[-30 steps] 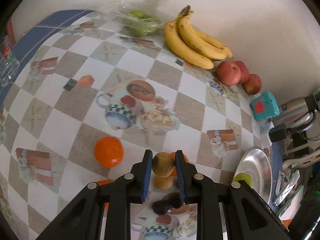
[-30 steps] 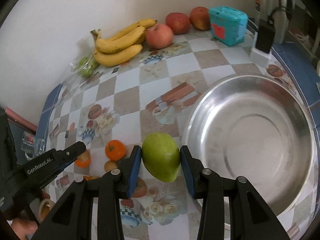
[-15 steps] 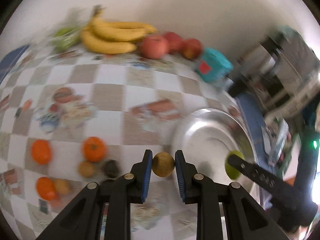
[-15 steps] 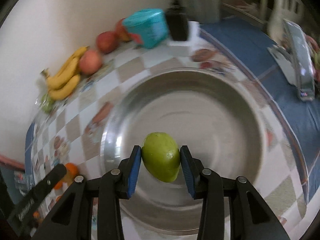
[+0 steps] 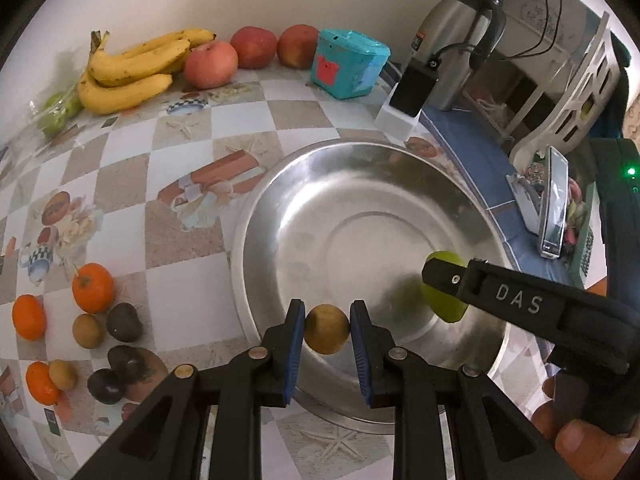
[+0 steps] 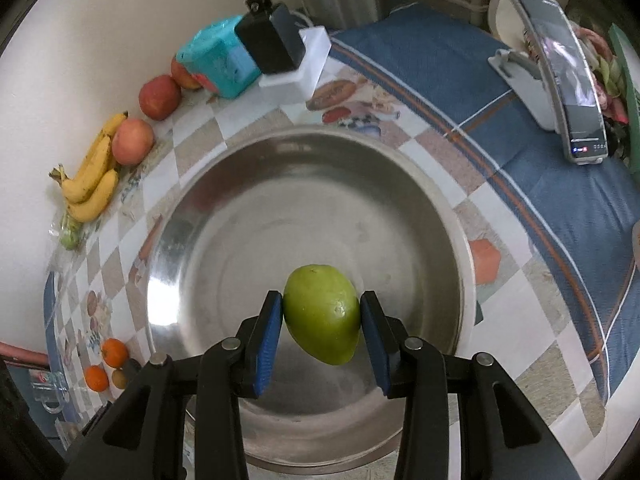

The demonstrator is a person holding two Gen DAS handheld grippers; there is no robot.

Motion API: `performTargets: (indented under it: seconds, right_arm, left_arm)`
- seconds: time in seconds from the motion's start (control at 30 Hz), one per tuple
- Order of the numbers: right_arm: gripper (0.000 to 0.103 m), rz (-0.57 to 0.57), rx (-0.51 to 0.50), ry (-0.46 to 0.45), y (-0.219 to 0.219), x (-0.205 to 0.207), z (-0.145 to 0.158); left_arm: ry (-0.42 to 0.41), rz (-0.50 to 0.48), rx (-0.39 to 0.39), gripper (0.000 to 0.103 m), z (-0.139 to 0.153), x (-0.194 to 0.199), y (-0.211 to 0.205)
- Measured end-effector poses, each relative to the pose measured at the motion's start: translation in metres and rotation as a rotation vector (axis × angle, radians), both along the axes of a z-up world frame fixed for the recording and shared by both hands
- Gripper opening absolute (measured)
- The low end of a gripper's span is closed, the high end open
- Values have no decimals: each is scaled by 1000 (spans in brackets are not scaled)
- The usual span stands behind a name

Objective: Organize fruits
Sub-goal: 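Carry mango and kiwi into the steel tray and open both tools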

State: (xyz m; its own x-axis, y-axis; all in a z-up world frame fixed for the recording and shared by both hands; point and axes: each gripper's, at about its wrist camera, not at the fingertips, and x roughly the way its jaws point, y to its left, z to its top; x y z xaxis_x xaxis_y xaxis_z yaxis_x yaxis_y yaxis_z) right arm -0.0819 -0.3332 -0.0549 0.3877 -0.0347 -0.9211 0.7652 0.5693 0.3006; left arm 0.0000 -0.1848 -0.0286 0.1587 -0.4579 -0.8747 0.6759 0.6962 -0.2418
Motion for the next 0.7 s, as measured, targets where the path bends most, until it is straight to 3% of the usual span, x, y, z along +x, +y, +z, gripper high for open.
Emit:
performTargets:
  seconds: [0.4, 0.5, 0.7]
  right_arm:
    - [43, 36, -22, 21, 7, 10, 5]
    - [50, 39, -40, 8, 8, 9, 11]
    - [50, 38, -55, -7, 9, 9, 18]
  left_arm:
    - [-9, -36, 8, 28, 3, -5, -1]
    - [-9, -29, -3, 28, 7, -3, 1]
    - [-6, 26, -2, 28, 14, 8, 15]
